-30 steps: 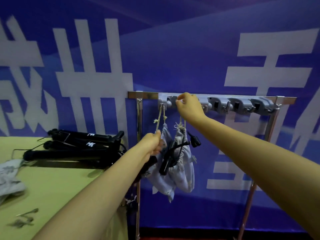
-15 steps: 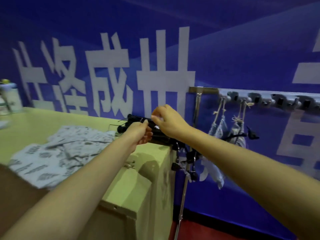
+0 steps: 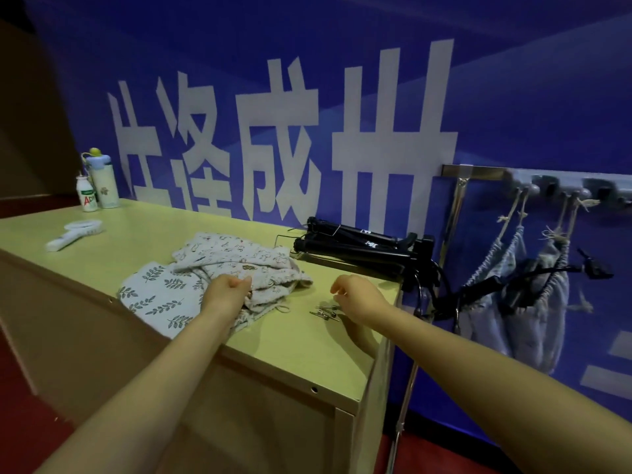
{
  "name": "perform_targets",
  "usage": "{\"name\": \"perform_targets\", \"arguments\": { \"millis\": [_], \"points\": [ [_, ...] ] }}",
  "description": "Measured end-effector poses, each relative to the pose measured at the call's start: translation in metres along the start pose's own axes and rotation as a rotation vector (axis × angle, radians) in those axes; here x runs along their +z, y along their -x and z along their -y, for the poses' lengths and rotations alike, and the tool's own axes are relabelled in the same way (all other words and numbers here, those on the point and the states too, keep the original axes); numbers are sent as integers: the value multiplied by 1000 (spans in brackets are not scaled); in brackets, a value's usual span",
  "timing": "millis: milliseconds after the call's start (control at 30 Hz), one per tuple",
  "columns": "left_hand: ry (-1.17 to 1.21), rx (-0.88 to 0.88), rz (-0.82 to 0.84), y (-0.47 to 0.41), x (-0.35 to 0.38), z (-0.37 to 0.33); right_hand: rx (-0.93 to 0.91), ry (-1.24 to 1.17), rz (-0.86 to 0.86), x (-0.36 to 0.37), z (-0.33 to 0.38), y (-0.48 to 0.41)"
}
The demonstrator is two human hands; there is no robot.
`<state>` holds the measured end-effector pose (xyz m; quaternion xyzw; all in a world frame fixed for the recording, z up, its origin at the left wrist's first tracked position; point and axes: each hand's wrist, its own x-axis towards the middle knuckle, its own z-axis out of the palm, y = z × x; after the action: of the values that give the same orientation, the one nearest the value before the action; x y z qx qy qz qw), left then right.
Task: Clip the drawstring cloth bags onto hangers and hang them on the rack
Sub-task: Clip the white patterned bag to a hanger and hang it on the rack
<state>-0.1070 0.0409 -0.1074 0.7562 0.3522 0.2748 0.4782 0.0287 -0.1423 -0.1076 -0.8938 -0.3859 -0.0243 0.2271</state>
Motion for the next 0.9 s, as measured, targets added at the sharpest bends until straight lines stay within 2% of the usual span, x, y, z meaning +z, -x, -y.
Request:
{"name": "perform_targets", "arguments": {
  "millis": [167,433,567,633,700,767,833,900],
  "points": [
    [-47,-34,48,-3,-1,15,69,-26,-8,17,-9,-4],
    [-234,16,150,-6,3,17,48,-25,-11,25,-11,-16],
    [-247,30,125,-7,6,16,68,-11,-7,29,-11,-21],
    [-240,54,60,-7,6,14,73,14,-3,30,-10,-22],
    [-348,154,-71,-9,5,11,71,2,-21,31,-10,-23],
    [-510,340,-201,-13,6,9,70,-49,-58,33,-12,-24],
    [-618,487,-224,-21,11,10,81,-124,-103,35,-16,-25],
    [-658,511,-182,-26,17,10,107,-204,-140,40,-18,-25]
  ]
}}
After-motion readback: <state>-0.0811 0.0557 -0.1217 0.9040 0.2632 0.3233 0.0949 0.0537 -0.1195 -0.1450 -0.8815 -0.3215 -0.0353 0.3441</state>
